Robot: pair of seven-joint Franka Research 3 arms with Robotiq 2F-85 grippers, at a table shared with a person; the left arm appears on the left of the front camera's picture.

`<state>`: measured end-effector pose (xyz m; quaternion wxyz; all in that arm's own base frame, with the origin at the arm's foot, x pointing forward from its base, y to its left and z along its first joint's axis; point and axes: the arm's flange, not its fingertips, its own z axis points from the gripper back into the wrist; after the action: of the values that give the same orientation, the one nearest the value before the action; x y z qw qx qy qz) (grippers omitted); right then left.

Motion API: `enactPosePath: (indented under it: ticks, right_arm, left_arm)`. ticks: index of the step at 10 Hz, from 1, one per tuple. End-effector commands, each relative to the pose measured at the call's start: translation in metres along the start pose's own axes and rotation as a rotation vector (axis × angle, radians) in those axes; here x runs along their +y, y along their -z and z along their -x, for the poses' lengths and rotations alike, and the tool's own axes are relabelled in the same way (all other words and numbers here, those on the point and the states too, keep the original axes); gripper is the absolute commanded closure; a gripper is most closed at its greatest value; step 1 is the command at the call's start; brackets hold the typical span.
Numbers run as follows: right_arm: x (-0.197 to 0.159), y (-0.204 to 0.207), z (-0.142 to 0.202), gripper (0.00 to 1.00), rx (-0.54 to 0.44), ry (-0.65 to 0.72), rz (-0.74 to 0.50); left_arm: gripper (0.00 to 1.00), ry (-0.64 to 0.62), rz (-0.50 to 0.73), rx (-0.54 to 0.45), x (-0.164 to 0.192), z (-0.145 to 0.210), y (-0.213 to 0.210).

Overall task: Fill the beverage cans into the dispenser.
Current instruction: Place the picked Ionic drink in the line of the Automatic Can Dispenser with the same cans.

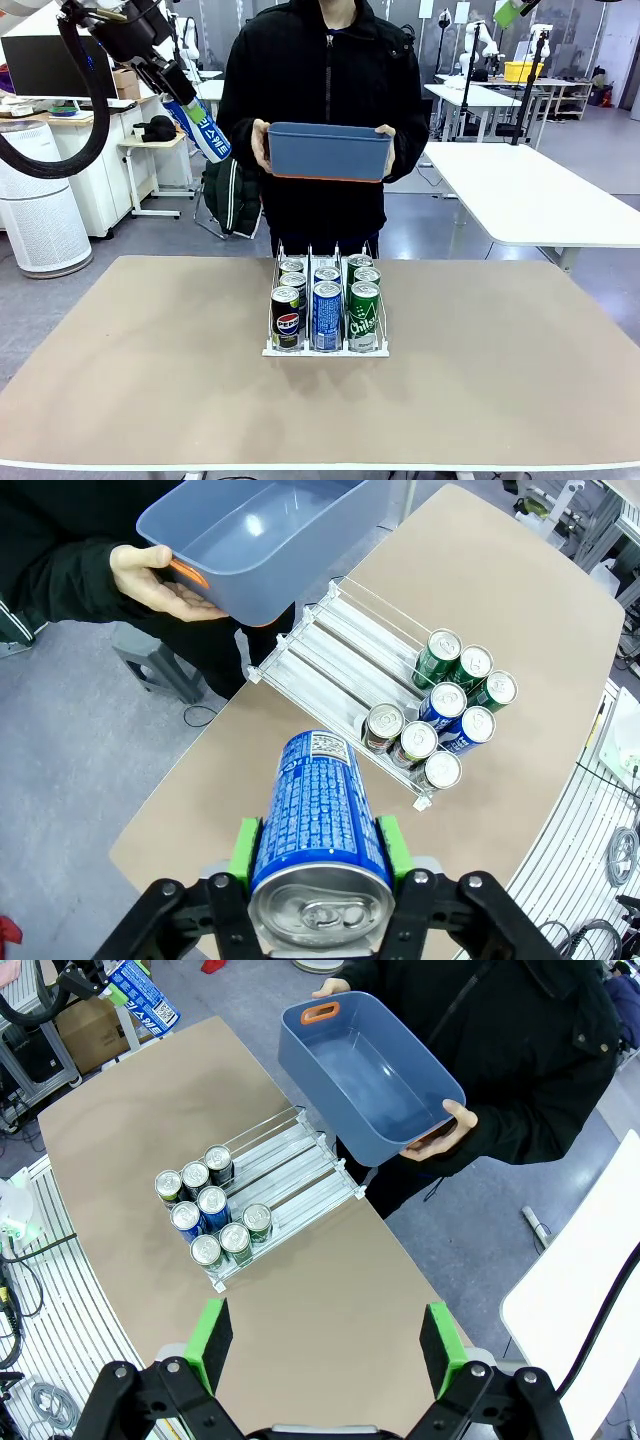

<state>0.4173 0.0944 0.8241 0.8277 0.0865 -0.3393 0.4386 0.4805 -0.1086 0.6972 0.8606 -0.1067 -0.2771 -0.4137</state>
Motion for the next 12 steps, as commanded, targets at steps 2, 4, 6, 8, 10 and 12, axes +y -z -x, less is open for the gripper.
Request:
enactPosePath:
  ticks: [2,4,6,8,10,12]
  right_arm:
    - [0.001,0.0,0.002,0.0,0.0,0.007,0.0]
    - [0.001,0.0,0.002,0.0,0.0,0.007,0.0]
    - [0.001,0.0,0.002,0.0,0.0,0.007,0.0]
    - [0.001,0.0,0.002,0.0,0.0,0.007,0.0]
    - [0.001,0.0,0.002,0.0,0.0,0.007,0.0]
    - [0.001,0.0,0.002,0.0,0.0,0.007,0.0]
  left_arm:
    - [0.94,0.009,-0.005,-0.005,0.0,0.001,-0.004]
    - [0.94,0.009,-0.005,-0.005,0.0,0.001,-0.004]
    - [0.43,0.0,0.0,0.0,0.0,0.0,0.0]
    - [0.43,-0.019,0.001,0.044,-0.007,-0.008,0.004]
    - [0.43,-0.055,-0.024,0.061,-0.026,-0.016,0.009]
    - [0.43,-0.1,-0.077,0.089,-0.058,-0.021,0.025]
